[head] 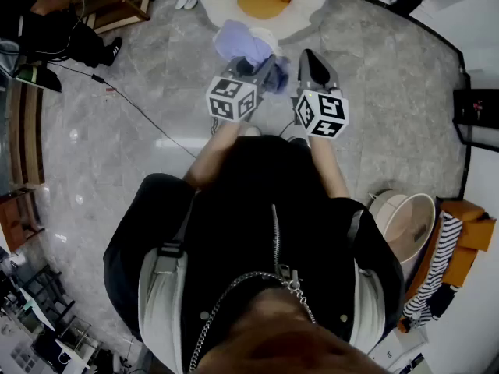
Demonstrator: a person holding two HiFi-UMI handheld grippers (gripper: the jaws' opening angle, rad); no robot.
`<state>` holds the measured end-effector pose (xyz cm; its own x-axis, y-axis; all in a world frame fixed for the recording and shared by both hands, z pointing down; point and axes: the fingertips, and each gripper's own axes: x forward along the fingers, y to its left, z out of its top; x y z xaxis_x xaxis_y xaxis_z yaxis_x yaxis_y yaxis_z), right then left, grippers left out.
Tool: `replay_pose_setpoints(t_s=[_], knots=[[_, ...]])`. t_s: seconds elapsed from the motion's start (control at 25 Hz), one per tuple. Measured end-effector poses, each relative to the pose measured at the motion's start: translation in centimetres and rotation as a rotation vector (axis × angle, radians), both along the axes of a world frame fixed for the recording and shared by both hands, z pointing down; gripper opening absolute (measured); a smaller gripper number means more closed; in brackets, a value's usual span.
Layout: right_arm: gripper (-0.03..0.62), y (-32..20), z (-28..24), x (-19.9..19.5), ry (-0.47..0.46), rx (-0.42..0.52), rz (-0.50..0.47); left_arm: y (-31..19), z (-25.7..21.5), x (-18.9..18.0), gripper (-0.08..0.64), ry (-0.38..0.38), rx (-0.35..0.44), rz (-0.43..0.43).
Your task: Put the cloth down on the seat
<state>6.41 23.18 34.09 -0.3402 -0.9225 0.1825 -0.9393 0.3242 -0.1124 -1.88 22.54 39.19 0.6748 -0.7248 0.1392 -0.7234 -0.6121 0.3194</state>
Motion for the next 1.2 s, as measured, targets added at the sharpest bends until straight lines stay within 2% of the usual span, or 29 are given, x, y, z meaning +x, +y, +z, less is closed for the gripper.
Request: replay_pose_setpoints(t_s=[0.12, 0.36, 0.64, 1.2], knots=[[-0.012, -0.6, -0.1, -0.2, -0.037, 0.020, -0.007, -0.6, 0.1, -0.3, 0.118, -0.006, -0.006, -0.001], [-0.008, -1.5, 0.3, -1.3, 0.008, 0.020, -0.039, -1.4, 0.4, -1.0, 0.118, -0.005, -0.016, -0.021], [-0.012, -2.6, 0.8, -2.1, 0.010, 0.000, -0.081, -2.5, 0.8, -0.7, 0.118, -0.013, -0.027, -0.024], [-0.012, -4.2, 1.2, -3.0, -0.007, -0.029, -0.085, -3.6, 1.3, -1.0, 0.118, -0.034, -0.036, -0.004]])
